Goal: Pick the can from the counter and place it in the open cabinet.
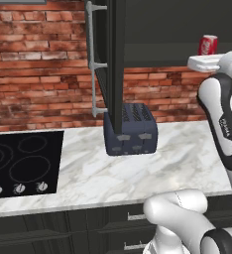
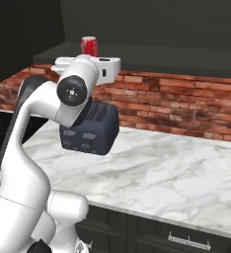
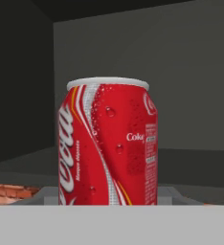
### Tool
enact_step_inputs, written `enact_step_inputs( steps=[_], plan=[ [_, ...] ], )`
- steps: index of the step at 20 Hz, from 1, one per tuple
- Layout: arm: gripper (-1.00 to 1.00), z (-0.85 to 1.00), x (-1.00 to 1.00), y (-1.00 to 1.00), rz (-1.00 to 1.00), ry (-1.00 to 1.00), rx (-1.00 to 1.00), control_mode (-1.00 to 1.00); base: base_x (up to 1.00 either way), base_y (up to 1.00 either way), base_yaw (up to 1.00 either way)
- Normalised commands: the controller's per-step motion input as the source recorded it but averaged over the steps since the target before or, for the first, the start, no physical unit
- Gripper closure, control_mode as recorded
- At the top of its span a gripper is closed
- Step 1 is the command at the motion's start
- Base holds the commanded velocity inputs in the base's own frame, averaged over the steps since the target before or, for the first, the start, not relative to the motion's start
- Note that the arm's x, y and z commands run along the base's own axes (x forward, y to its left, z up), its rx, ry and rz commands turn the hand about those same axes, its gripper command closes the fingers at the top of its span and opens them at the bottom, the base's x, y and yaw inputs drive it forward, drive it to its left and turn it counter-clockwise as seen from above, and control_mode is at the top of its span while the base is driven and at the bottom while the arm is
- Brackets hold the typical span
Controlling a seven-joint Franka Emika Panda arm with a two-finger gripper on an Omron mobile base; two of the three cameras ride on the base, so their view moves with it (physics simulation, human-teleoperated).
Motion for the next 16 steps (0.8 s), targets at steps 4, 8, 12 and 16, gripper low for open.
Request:
enact_step_inputs(
  steps=[4, 8, 12, 16],
  plan=[
    [1.0, -0.02, 0.26, -0.02, 0.0, 0.0, 0.0, -1.0, 0.0, 0.0, 0.0],
    [1.0, 0.0, 0.3, -0.05, 0.0, 0.0, 0.0, -1.0, 0.0, 0.0, 0.0],
    [1.0, 0.0, 0.31, -0.04, 0.0, 0.0, 0.0, -1.0, 0.0, 0.0, 0.0],
    [1.0, 0.0, 0.3, -0.02, 0.0, 0.0, 0.0, -1.0, 0.0, 0.0, 0.0]
  ],
)
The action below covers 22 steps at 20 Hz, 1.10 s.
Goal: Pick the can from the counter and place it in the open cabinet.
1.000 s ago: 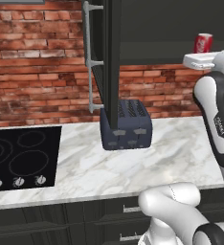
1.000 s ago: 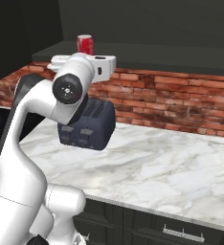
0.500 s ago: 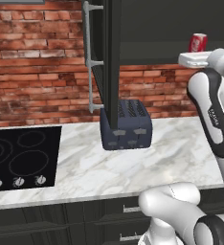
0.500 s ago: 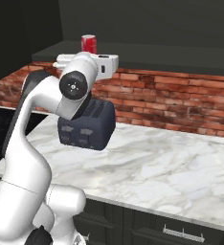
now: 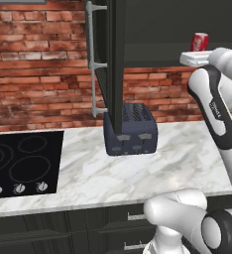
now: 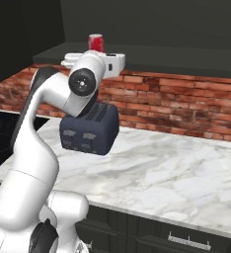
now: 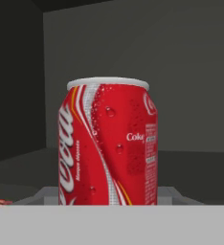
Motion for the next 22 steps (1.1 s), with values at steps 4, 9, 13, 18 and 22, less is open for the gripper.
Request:
enact_step_inputs(
  steps=[4, 9, 13, 18, 22],
  plan=[
    [1.0, -0.02, 0.32, -0.02, 0.0, 0.0, 0.0, -1.0, 0.0, 0.0, 0.0],
    [1.0, -0.06, 0.3, -0.01, 0.0, 0.0, 0.0, -1.0, 0.0, 0.0, 0.0],
    [1.0, -0.05, 0.29, 0.0, 0.0, 0.0, 0.0, -1.0, 0.0, 0.0, 0.0],
    [1.0, -0.04, 0.24, -0.01, 0.0, 0.0, 0.0, -1.0, 0.0, 0.0, 0.0],
    [1.0, -0.05, 0.21, -0.01, 0.0, 0.0, 0.0, -1.0, 0.0, 0.0, 0.0]
  ],
)
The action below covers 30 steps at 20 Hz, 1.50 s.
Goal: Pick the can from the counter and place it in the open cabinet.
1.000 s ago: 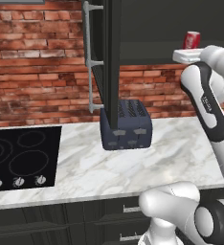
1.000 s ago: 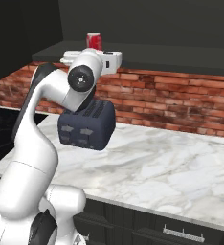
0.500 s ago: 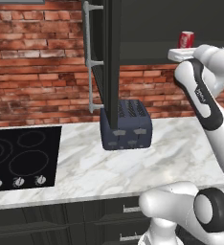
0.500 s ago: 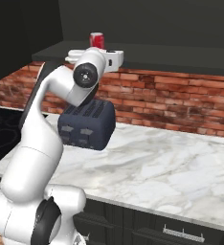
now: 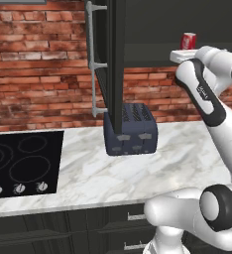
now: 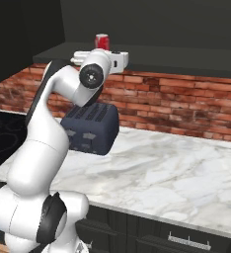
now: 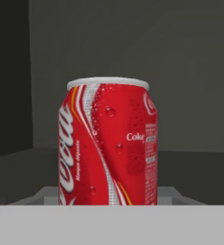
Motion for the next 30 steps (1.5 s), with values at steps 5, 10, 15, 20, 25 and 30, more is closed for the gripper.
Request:
enact_step_inputs(
  steps=[5, 10, 15, 20, 25, 30],
  plan=[
    [1.0, -0.04, 0.16, 0.0, 0.0, 0.0, 0.0, -1.0, 0.0, 0.0, 0.0],
    [1.0, -0.03, 0.21, 0.0, 0.0, 0.0, 0.0, -1.0, 0.0, 0.0, 0.0],
    [1.0, 0.0, 0.23, 0.0, 0.0, 0.0, 0.0, -1.0, 0.0, 0.0, 0.0],
    [1.0, -0.06, 0.21, 0.0, 0.0, 0.0, 0.0, -1.0, 0.0, 0.0, 0.0],
    [1.0, -0.09, 0.2, 0.0, 0.0, 0.0, 0.0, -1.0, 0.0, 0.0, 0.0],
    [1.0, -0.09, 0.21, 0.0, 0.0, 0.0, 0.0, -1.0, 0.0, 0.0, 0.0]
  ],
)
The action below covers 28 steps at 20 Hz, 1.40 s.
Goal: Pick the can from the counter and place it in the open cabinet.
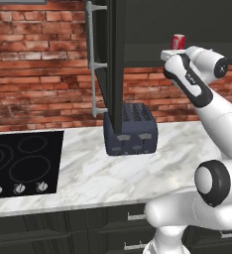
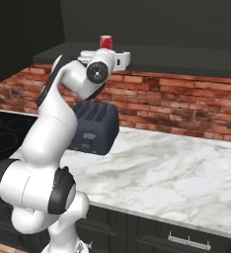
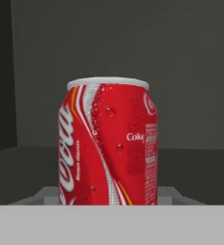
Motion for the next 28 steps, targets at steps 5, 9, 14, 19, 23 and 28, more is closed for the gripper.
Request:
enact_step_inputs(
  steps=[5, 9, 14, 19, 23, 28],
  plan=[
    [1.0, -0.11, 0.2, 0.0, 0.0, 0.0, 0.0, -1.0, 0.0, 0.0, 0.0],
    [1.0, -0.14, 0.18, 0.0, 0.0, 0.0, 0.0, -1.0, 0.0, 0.0, 0.0],
    [1.0, -0.22, 0.13, 0.0, 0.0, 0.0, 0.0, -1.0, 0.0, 0.0, 0.0],
    [1.0, -0.26, 0.1, 0.0, 0.0, 0.0, 0.0, -1.0, 0.0, 0.0, 0.0],
    [1.0, -0.23, 0.11, 0.0, 0.0, 0.0, 0.0, -1.0, 0.0, 0.0, 0.0],
    [1.0, -0.23, 0.12, 0.0, 0.0, 0.0, 0.0, -1.0, 0.0, 0.0, 0.0]
  ],
)
